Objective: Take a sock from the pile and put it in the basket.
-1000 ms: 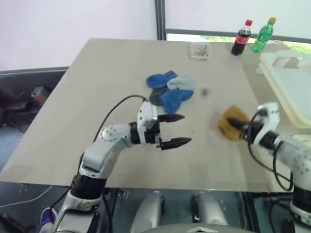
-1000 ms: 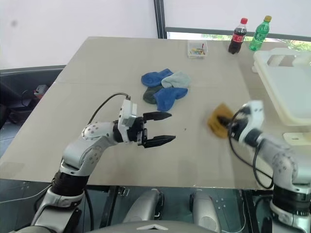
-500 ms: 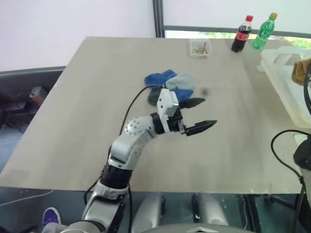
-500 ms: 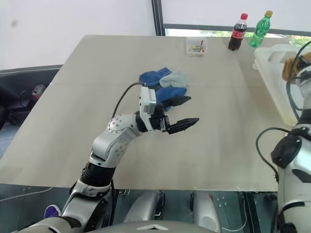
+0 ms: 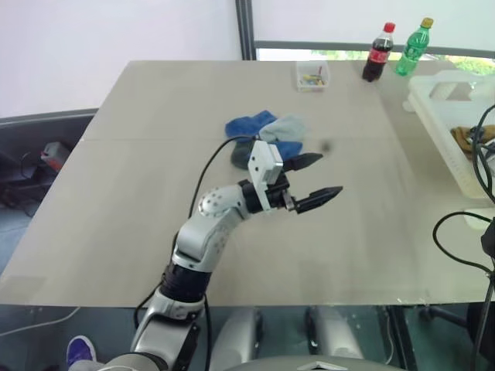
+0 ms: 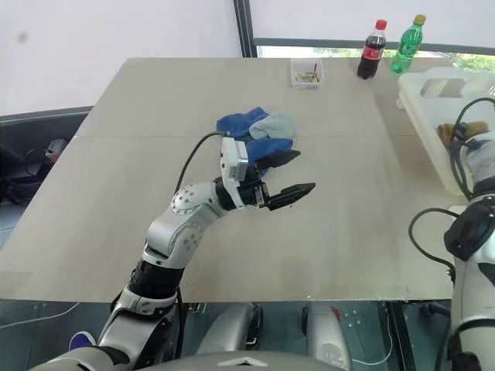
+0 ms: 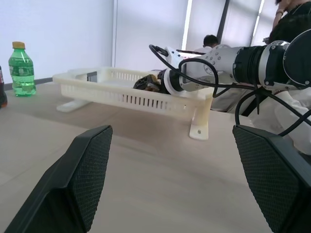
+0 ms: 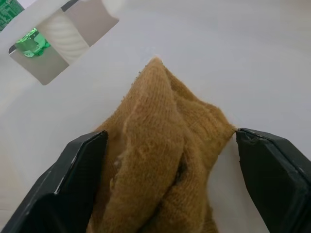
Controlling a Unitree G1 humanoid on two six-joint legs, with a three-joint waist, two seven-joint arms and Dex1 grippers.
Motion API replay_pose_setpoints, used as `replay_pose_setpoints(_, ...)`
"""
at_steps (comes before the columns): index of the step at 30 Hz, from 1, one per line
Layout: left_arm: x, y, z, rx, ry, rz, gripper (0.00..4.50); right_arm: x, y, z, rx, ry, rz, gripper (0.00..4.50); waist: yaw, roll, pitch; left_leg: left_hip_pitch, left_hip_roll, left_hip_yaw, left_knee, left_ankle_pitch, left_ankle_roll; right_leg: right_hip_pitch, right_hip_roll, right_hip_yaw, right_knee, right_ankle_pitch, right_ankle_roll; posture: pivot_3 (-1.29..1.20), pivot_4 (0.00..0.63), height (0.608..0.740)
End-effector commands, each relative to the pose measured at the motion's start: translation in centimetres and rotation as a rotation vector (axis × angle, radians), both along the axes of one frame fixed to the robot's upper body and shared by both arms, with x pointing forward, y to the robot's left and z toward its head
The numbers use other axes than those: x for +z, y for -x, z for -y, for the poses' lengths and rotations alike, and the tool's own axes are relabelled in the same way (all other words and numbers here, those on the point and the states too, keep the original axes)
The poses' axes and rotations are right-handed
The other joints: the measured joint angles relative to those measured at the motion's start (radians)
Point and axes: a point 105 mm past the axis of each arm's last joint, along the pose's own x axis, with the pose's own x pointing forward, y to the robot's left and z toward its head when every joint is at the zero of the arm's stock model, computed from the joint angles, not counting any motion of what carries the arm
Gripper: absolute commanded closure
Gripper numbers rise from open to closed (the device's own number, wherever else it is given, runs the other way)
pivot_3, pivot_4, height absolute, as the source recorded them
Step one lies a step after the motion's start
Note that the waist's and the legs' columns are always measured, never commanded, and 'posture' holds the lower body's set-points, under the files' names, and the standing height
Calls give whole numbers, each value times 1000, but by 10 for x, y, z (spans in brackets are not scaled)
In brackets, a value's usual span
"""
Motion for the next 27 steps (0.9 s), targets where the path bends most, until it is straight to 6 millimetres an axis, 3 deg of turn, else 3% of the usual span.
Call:
replay_pose_setpoints(1, -1, -2, -6, 35, -17, 37, 256, 46, 12, 15, 32, 96, 95, 30, 0, 0, 0, 0, 0, 0, 0, 0, 0, 0, 0, 0, 0, 0, 0, 0, 150, 740)
replay_pose_setpoints(3, -9, -8, -13, 87, -39, 22, 256, 56, 19, 7, 79, 121, 131, 30, 2, 0, 0, 0, 0, 0, 0, 0, 0, 0, 0, 0, 0, 0, 0, 0, 150, 740)
replay_pose_setpoints(6, -22, -18, -22, 187, -97, 30, 256, 65, 39, -20, 159, 322, 196, 30, 5, 1, 0, -1, 2, -3, -1, 0, 0, 0, 1, -2, 0, 0, 0, 0, 150, 740)
replay_pose_setpoints(11, -36, -22, -48, 256, -110, 6, 256, 53, 84, -102, 393, 507, 284, 30, 1, 1, -1, 0, 3, -9, 1, 0, 0, -1, 1, -2, 4, 0, 0, 0, 150, 740)
replay_pose_setpoints(14, -51, -16, -76, 260, -163, -81, 256, 31, 103, -157, 634, 634, 238, 30, -4, 2, -1, 2, 2, -9, 1, 0, 0, -1, 1, -1, 6, 0, 1, 0, 150, 740)
replay_pose_setpoints(17, -56, -11, -102, 290, -201, -122, 128, -2, 116, -192, 852, 701, 152, 5, -6, 1, -1, 3, 3, -9, 2, 0, 0, 0, 2, -1, 7, 0, 0, 0, 150, 740)
replay_pose_setpoints(21, -58, -7, -131, 363, -277, -106, 128, -36, 130, -206, 996, 752, 68, 5, 5, 0, -1, 3, 4, -10, 6, 0, 0, 1, 3, -2, 7, 0, 0, 0, 150, 740)
replay_pose_setpoints(27, -52, 12, -169, 404, -323, -133, 128, -59, 161, -199, 1096, 795, -5, 5, 6, 0, -1, 1, 4, -10, 6, 0, 0, 0, 1, -3, 5, 0, 0, 0, 150, 740)
